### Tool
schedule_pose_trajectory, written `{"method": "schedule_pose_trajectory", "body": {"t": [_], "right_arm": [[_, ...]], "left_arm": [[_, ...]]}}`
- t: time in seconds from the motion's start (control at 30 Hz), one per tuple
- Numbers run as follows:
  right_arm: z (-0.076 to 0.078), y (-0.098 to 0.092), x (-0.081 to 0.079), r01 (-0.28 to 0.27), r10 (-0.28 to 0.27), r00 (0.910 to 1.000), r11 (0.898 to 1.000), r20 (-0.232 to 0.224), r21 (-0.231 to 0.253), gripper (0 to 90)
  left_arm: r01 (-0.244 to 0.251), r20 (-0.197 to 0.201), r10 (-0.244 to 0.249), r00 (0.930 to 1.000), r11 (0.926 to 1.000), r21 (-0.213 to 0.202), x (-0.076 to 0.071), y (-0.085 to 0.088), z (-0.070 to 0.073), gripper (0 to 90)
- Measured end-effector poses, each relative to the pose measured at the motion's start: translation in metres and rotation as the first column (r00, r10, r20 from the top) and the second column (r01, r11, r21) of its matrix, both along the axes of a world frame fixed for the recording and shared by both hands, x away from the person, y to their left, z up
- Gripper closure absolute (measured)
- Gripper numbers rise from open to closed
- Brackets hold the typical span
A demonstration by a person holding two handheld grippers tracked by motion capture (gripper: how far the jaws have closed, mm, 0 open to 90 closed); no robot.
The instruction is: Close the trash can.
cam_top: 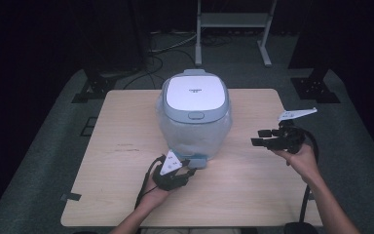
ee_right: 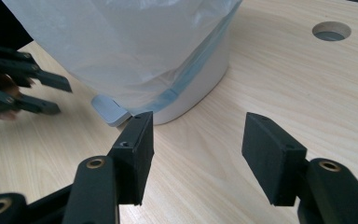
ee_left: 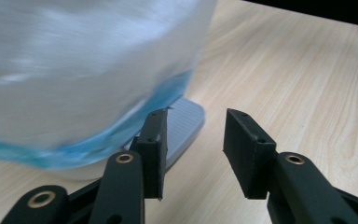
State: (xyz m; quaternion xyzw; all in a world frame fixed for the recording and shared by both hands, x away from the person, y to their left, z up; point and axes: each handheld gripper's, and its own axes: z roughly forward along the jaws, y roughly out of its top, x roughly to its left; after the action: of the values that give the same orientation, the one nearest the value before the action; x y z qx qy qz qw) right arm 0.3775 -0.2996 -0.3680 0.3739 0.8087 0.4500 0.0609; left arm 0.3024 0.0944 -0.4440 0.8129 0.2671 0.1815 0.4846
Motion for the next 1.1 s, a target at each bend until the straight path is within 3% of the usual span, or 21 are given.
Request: {"method": "schedule_pose_trajectory", "body": {"t": [0.07,0.37,0.83,1.1], "right_arm": [[-0.002,-0.001,-0.002,0.008,-0.008,1.0,1.0,0.0,-0.013,41.0],[-0.013,-0.005,-0.006,0.024,-0.024,0.9997,1.0,0.0,-0.015,39.6],[-0.032,-0.02,-0.021,0.062,-0.062,0.9981,0.998,-0.009,0.005,38.1],[-0.042,-0.026,-0.03,0.08,-0.08,0.9968,0.997,-0.005,0.002,37.8]], "left_arm": [[-0.013,-0.021,0.013,0.9997,0.9998,-0.013,0.004,0.012,0.005,55.9],[-0.043,-0.002,0.043,0.9991,0.9988,-0.026,0.01,0.032,0.017,52.4],[-0.1,-0.005,0.1,0.995,0.9922,-0.074,0.016,0.056,0.021,47.0],[-0.138,-0.009,0.138,0.9904,0.988,-0.068,0.017,0.074,0.019,45.1]]}}
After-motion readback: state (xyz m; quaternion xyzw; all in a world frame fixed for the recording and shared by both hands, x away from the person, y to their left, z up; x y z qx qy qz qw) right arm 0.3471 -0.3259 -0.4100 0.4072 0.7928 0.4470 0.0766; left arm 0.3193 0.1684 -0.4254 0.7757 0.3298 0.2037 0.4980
